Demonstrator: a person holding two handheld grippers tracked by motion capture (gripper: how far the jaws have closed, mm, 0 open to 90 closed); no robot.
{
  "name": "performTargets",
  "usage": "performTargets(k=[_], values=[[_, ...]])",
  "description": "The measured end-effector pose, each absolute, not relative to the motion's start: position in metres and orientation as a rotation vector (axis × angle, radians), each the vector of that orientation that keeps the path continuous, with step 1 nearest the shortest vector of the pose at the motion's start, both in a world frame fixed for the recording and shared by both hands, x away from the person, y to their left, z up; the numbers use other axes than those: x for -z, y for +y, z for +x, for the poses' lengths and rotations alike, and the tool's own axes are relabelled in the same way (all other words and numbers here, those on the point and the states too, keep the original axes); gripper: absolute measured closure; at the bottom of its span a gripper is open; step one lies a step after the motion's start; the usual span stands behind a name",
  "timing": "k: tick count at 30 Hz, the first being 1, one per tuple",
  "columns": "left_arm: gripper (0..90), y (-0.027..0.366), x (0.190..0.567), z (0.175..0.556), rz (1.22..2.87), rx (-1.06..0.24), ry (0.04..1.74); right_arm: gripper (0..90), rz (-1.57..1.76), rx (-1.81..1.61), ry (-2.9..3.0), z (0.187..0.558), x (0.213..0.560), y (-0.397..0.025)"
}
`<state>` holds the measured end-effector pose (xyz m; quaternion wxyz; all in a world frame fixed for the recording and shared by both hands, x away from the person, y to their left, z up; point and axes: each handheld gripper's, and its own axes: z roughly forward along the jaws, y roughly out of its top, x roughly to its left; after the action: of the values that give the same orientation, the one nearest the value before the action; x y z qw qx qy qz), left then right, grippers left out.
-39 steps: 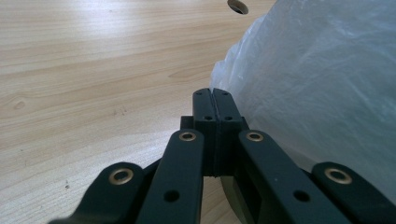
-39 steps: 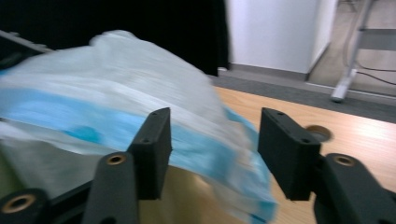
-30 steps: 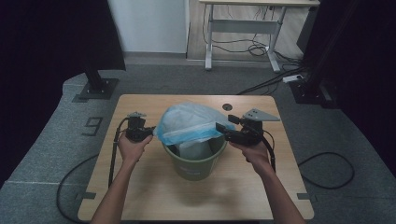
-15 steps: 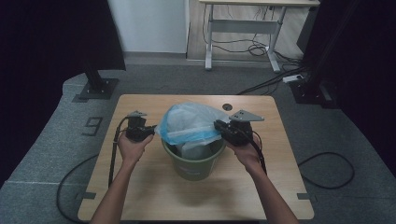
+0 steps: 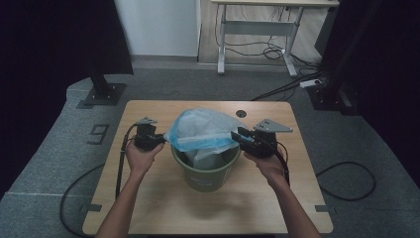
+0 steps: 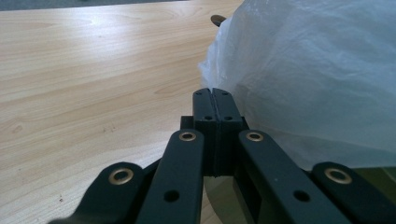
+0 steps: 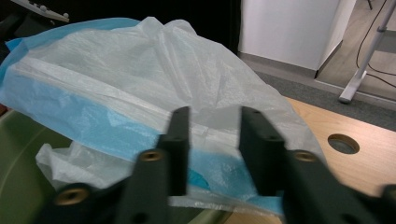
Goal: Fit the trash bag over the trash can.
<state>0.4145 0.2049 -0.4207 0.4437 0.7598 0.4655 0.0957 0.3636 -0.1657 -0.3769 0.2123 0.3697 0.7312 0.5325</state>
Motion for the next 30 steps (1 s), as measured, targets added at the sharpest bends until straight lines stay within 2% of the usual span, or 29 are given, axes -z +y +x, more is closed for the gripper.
performTargets(k=[3,6,10,15,18,21,23,30], values=[[90.0,0.205,0.42,0.414,1.885,-0.238,1.155,47.0,1.046,-1.461,2.048,0.365,0.378,-0.167],[90.0,0.206,0.419,0.413,1.884,-0.24,1.157,46.4,1.094,-1.465,2.07,0.37,0.381,-0.17],[90.0,0.207,0.419,0.414,1.884,-0.239,1.159,52.9,1.116,-1.465,2.082,0.373,0.385,-0.173],[90.0,0.205,0.42,0.415,1.884,-0.238,1.16,68.0,1.131,-1.405,2.081,0.372,0.389,-0.172],[90.0,0.205,0.42,0.415,1.886,-0.237,1.159,72.4,1.135,-1.391,2.074,0.371,0.388,-0.173],[90.0,0.205,0.42,0.415,1.886,-0.239,1.159,79.7,1.115,-1.362,2.049,0.368,0.384,-0.172],[90.0,0.205,0.419,0.414,1.885,-0.237,1.159,88.0,1.101,-1.353,2.044,0.366,0.38,-0.172],[90.0,0.208,0.419,0.413,1.883,-0.241,1.161,88.7,1.073,-1.36,2.051,0.358,0.378,-0.174]])
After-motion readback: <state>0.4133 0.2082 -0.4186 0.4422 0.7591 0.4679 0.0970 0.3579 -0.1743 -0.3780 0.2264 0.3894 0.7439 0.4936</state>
